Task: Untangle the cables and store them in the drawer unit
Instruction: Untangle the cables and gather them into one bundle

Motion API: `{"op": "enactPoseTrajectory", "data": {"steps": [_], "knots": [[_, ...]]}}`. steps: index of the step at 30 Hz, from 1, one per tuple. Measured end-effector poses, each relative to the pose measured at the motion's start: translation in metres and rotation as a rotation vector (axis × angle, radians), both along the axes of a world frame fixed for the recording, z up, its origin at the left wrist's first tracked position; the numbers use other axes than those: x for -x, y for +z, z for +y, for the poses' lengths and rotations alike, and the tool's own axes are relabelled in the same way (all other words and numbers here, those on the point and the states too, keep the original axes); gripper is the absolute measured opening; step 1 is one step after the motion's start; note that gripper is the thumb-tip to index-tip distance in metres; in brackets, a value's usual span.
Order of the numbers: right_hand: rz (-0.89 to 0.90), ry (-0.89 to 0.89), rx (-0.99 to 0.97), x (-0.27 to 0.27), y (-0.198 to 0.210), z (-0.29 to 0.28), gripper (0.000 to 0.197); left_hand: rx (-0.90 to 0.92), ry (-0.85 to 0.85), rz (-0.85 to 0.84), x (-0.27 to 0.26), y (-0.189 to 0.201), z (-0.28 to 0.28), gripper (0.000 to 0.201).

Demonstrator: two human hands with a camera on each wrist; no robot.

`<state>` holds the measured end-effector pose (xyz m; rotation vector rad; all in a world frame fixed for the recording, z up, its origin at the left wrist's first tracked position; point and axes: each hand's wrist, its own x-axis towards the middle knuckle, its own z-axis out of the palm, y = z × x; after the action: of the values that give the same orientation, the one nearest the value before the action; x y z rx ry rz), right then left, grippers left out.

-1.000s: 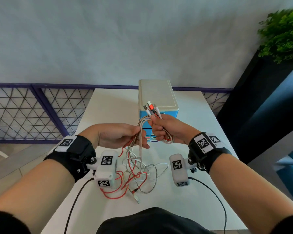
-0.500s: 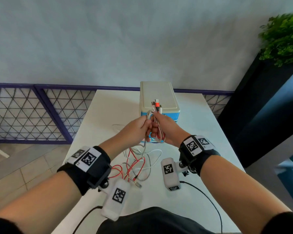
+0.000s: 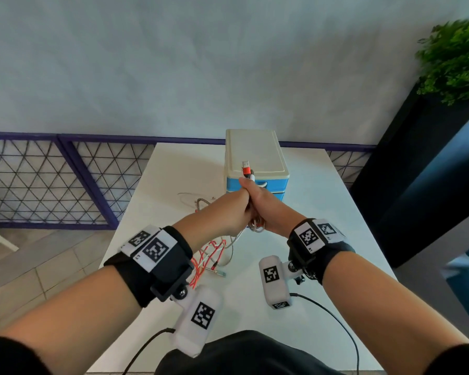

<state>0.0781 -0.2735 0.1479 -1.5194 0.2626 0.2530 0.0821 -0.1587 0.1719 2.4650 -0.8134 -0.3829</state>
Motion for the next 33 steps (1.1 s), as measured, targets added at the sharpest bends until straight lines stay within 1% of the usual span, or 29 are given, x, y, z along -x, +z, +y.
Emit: {"op": "enactPoseTrajectory", "data": {"steps": [1, 2, 4, 6, 8, 10, 13, 15, 17, 19, 21, 23, 25, 27, 30, 33], "knots": [[-0.032, 0.001, 0.078, -0.001, -0.001, -0.002, 0.043, 0.013, -0.032, 0.049, -0.003, 0.002, 0.003, 0.028], [-0.057, 0.003, 0.155, -0.002, -0.003, -0.004, 0.046, 0.016, -0.09, 0.09, -0.006, 0.003, 0.003, 0.023], [-0.102, 0.016, 0.266, -0.003, -0.003, -0.007, 0.051, 0.019, -0.137, 0.17, -0.011, 0.008, 0.004, 0.011], [-0.138, 0.025, 0.288, -0.002, 0.001, -0.006, 0.053, 0.051, -0.139, 0.261, -0.016, 0.013, 0.009, 0.022], [-0.131, 0.01, 0.235, -0.003, 0.004, -0.003, 0.052, 0.061, -0.123, 0.3, -0.016, 0.017, 0.009, 0.028], [-0.07, -0.002, 0.118, -0.004, 0.007, 0.001, 0.048, 0.078, -0.094, 0.29, -0.018, 0.016, 0.009, 0.023], [0.0, 0.043, -0.101, -0.002, 0.01, 0.002, 0.037, 0.106, -0.041, 0.215, -0.016, 0.014, 0.007, 0.012], [0.001, 0.073, -0.16, 0.0, 0.011, 0.001, 0.032, 0.158, -0.021, 0.192, -0.015, 0.011, 0.006, 0.013], [-0.018, 0.062, -0.16, 0.0, 0.008, 0.001, 0.029, 0.202, 0.003, 0.203, -0.014, 0.01, 0.006, 0.018], [-0.046, 0.036, -0.079, -0.001, 0.007, 0.001, 0.03, 0.24, 0.018, 0.225, -0.013, 0.011, 0.006, 0.021], [-0.091, 0.022, 0.051, -0.004, 0.005, 0.001, 0.034, 0.259, 0.039, 0.264, -0.013, 0.011, 0.006, 0.022], [-0.126, -0.026, 0.201, -0.006, 0.002, 0.0, 0.036, 0.213, 0.085, 0.279, -0.016, 0.014, 0.007, 0.018], [-0.154, -0.044, 0.288, -0.007, 0.002, 0.0, 0.038, 0.132, 0.132, 0.283, -0.02, 0.015, 0.008, 0.014], [-0.147, -0.026, 0.322, -0.01, -0.003, 0.006, 0.041, 0.077, 0.165, 0.306, -0.023, 0.014, 0.013, 0.016], [-0.135, -0.047, 0.322, -0.01, -0.011, 0.008, 0.046, 0.031, 0.182, 0.327, -0.022, 0.011, 0.012, 0.022], [-0.134, -0.085, 0.263, -0.01, -0.013, 0.006, 0.039, 0.049, 0.178, 0.354, -0.019, 0.008, 0.009, 0.02]]}}
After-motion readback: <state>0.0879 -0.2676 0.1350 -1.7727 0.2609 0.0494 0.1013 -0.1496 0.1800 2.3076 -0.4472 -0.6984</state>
